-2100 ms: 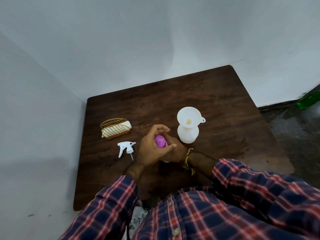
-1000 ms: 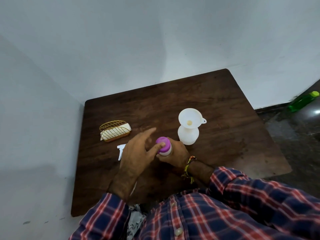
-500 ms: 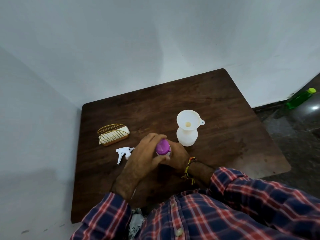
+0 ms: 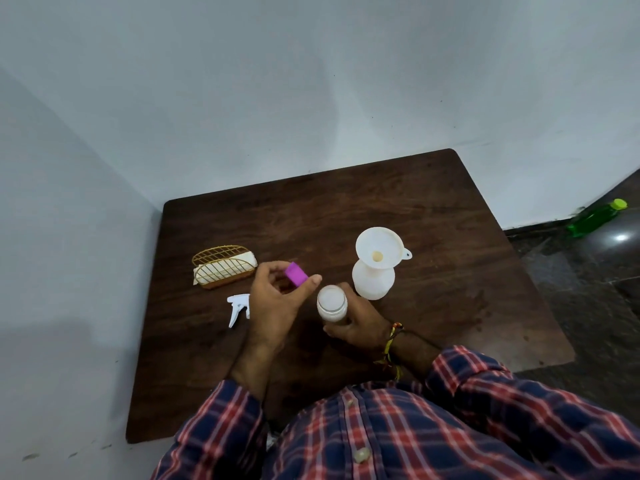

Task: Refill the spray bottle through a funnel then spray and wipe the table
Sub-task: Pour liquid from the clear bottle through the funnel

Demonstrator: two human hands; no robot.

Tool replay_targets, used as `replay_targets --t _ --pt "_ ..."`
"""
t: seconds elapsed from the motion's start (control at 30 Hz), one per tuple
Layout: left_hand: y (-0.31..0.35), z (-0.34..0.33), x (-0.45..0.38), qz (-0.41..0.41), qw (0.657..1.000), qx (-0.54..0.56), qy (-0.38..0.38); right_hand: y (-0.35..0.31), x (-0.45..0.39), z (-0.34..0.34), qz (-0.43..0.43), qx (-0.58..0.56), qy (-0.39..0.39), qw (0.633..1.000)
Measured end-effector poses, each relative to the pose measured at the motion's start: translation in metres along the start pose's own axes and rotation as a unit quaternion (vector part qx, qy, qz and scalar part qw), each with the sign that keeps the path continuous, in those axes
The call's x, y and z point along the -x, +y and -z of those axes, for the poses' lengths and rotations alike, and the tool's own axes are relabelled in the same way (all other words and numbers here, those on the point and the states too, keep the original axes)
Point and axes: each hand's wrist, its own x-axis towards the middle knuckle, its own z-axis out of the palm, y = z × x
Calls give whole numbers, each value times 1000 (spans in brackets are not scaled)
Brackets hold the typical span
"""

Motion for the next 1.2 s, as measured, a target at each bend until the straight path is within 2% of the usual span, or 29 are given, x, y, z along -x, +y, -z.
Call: replay_targets --t 0.07,0.17,0.33,0.53,0.67,0.7,0.73,0.8,0.9,1.03,1.2 --pt "-27 2 -8 34 999 -2 -19 3 2 2 -4 1 14 1000" --pt "-61 -5 -17 54 992 -98 -50 10 9 9 0 1 23 1000" --pt "-93 -30 -27 78 981 -163 -64 21 30 28 -24 -25 82 996" --pt "-128 -41 -22 13 930 -337 -144 32 56 49 -35 -39 147 988" --pt "-123 -38 -20 -57 886 -426 -174 41 76 63 -45 -54 197 978" --pt "-115 -40 -20 -75 890 -417 -170 42 81 68 -45 -53 208 976" --pt "-102 -45 -19 -86 909 -374 -162 44 85 73 -44 -53 220 973" --pt "-68 -58 -17 -109 954 -236 -152 49 91 82 -44 -60 247 966" --pt "-15 -84 -19 -140 965 -122 -187 48 90 96 -41 -23 294 955" --pt "17 -111 -29 -151 954 -129 -223 31 69 116 -41 83 331 939" --pt "12 -123 -38 -170 951 -179 -184 23 43 133 -46 172 344 922"
